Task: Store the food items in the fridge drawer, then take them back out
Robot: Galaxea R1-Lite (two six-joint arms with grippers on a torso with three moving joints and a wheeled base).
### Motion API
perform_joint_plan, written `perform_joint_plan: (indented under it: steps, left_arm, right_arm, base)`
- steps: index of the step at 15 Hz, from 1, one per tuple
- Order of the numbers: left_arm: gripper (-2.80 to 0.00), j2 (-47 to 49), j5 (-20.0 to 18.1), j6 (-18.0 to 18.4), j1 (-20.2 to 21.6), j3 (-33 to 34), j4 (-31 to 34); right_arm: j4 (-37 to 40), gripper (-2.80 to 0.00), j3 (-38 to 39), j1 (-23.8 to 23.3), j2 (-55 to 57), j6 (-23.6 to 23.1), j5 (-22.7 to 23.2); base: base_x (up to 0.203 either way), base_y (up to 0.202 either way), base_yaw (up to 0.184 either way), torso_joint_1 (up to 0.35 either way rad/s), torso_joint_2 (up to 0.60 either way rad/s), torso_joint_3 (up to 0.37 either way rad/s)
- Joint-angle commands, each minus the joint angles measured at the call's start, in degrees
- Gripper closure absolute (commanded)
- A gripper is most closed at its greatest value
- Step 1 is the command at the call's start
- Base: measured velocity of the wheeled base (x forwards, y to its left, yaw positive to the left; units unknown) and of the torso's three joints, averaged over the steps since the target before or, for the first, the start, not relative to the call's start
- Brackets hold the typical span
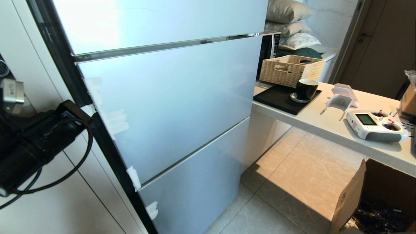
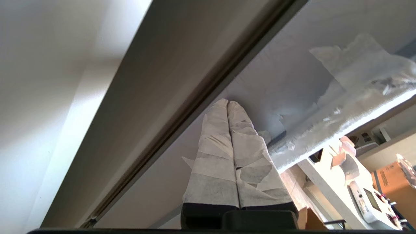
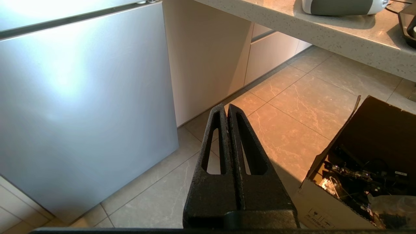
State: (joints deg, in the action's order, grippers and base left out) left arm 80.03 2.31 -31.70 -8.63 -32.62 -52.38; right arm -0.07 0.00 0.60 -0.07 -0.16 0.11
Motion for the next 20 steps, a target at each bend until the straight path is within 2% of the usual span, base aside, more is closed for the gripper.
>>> perform_joint_plan:
  steps: [1, 4, 14, 20]
  left_arm:
    - [0.00, -0.58, -0.69, -0.06, -0.59, 0.35, -0.26]
    - [0.00, -1.80, -3.05, 0.23, -1.31, 1.58, -0.26]
    - [0.00, -4.41, -4.15, 0.23, -5.74, 4.65, -0.26]
    - [0.00, -8.57, -5.16, 0.23, -12.14, 6.52, -0.26]
  right_arm:
    - [-0.01, 0.00, 0.00, 0.02, 0.07, -0.02, 0.06]
    - [-0.01, 0.00, 0.00, 0.02, 0.07, -0.02, 0.07]
    - [-0.01, 0.00, 0.00, 0.02, 0.07, -0.02, -0.02]
    - [-0.01, 0.00, 0.00, 0.02, 0.07, -0.02, -0.02]
  base:
    - [0.000, 0.000, 0.000, 0.000, 0.00, 0.000]
    - [0.000, 0.000, 0.000, 0.000, 0.00, 0.000]
    - [0.000, 0.000, 0.000, 0.000, 0.00, 0.000]
    - [0.000, 0.000, 0.000, 0.000, 0.00, 0.000]
